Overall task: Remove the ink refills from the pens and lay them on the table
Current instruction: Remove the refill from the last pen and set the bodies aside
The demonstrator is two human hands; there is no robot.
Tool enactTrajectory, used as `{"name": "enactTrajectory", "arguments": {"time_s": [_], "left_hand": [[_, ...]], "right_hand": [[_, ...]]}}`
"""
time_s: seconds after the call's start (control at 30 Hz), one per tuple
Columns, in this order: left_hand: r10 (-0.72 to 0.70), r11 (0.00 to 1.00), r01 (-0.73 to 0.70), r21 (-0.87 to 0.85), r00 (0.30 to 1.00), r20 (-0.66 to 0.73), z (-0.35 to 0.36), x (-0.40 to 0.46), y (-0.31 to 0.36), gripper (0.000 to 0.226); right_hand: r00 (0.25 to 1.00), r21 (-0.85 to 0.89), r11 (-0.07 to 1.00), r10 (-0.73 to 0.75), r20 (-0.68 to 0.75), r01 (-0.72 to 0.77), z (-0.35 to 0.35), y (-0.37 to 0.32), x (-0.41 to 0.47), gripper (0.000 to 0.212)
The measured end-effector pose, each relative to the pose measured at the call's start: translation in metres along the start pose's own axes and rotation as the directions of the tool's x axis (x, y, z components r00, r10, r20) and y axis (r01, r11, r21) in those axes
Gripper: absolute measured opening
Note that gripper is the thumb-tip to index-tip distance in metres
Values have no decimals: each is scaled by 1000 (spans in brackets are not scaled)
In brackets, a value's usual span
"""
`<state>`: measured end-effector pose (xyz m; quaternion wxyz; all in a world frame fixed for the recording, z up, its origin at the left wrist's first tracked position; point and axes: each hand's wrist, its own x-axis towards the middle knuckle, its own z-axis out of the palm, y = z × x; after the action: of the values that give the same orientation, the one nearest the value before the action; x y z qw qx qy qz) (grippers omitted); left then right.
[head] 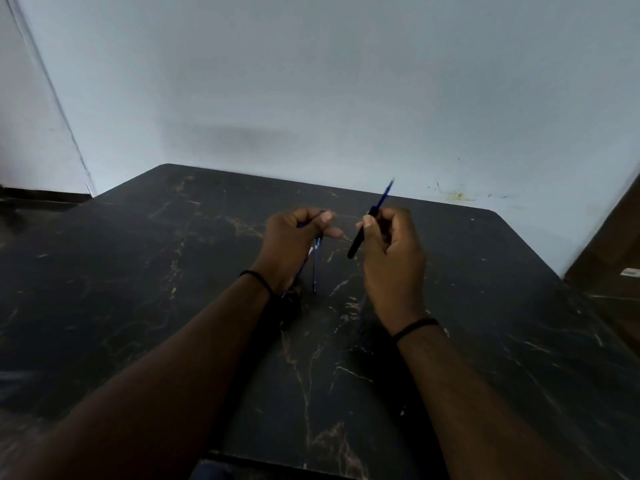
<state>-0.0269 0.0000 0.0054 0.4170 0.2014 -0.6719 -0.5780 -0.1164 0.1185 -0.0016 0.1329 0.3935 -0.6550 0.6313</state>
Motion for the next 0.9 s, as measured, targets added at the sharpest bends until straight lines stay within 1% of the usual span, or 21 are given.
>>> {"name": "enactTrajectory", "arguments": {"time_s": [0.07,0.1,0.17,0.27,0.33,0.53,0.7,0.9], "left_hand": [[-109,984,103,-148,993,-35,-7,3,2,22],[-138,972,126,-199,989,-44,-10,4,3,21],[-160,950,139,-278,986,-55,-13,5,4,22],[-180,920,149,-362,982,-55,-15,4,5,25],[-193,912,157,-380,979,-59,-16,3,6,24],[-189,900,146,-411,980,-65,-18,4,4,25],[-210,887,143,-439,972,-108,-20,7,2,25],[-190,902,141,-408,978,-83,-19,6,2,23]], "right_hand": [[997,-38,999,-15,80,18,2,3,-3,2],[992,-65,997,-26,122,34,3,5,-4,3],[983,-98,993,-53,176,71,7,7,-8,10],[975,-126,986,-82,207,110,12,8,-10,19],[972,-156,980,-89,218,124,12,9,-10,21],[970,-149,983,-69,232,106,8,9,-11,21],[964,-158,982,-61,259,104,6,6,-11,23],[966,-174,980,-54,255,101,5,4,-13,15]]}}
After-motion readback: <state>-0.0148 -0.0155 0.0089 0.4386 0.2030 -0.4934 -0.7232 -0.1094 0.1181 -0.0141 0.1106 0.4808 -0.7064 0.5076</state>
